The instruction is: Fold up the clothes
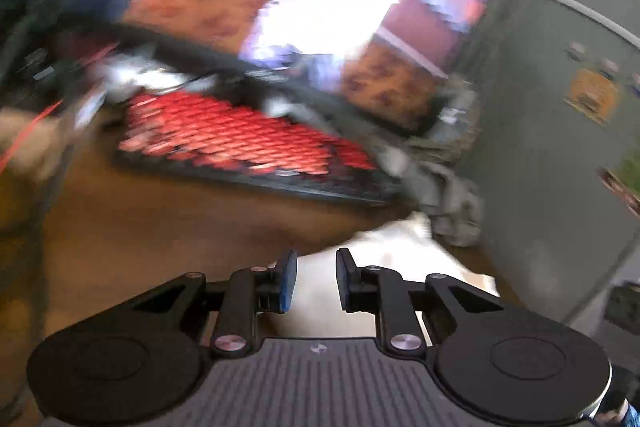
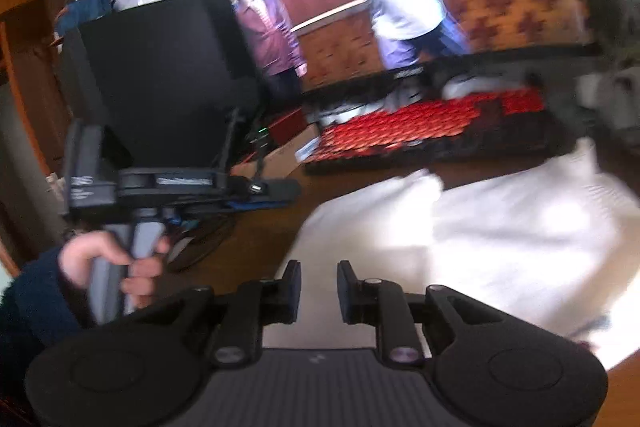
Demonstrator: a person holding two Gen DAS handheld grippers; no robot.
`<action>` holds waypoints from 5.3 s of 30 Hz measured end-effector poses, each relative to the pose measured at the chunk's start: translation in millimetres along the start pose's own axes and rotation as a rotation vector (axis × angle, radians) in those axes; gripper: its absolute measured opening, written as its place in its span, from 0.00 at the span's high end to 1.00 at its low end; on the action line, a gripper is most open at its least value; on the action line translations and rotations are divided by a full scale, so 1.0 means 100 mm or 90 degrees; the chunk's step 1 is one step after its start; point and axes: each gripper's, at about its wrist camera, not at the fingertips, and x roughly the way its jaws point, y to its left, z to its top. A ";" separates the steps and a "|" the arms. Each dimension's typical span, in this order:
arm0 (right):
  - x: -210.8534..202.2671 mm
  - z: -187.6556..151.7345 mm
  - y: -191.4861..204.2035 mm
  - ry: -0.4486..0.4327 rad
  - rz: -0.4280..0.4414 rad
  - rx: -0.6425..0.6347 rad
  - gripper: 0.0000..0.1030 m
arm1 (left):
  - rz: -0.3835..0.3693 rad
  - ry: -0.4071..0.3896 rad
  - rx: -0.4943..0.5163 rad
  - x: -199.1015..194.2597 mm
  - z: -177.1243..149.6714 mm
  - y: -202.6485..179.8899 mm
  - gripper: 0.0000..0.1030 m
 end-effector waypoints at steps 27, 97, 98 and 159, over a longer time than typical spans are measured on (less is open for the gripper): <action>-0.48 -0.31 -0.53 -0.037 0.012 0.103 0.55 | -0.085 0.237 0.303 1.06 0.47 -0.26 0.53; -0.29 -0.14 0.22 -0.035 -0.003 -0.023 0.84 | -0.057 0.038 0.034 0.00 0.03 -0.14 0.98; -0.24 -0.16 0.24 -0.026 -0.002 -0.025 0.84 | -0.052 0.039 0.042 0.03 0.03 -0.15 0.98; 0.33 -0.02 0.09 0.043 -0.051 -0.027 0.85 | 0.007 0.102 0.013 0.29 0.03 0.23 0.98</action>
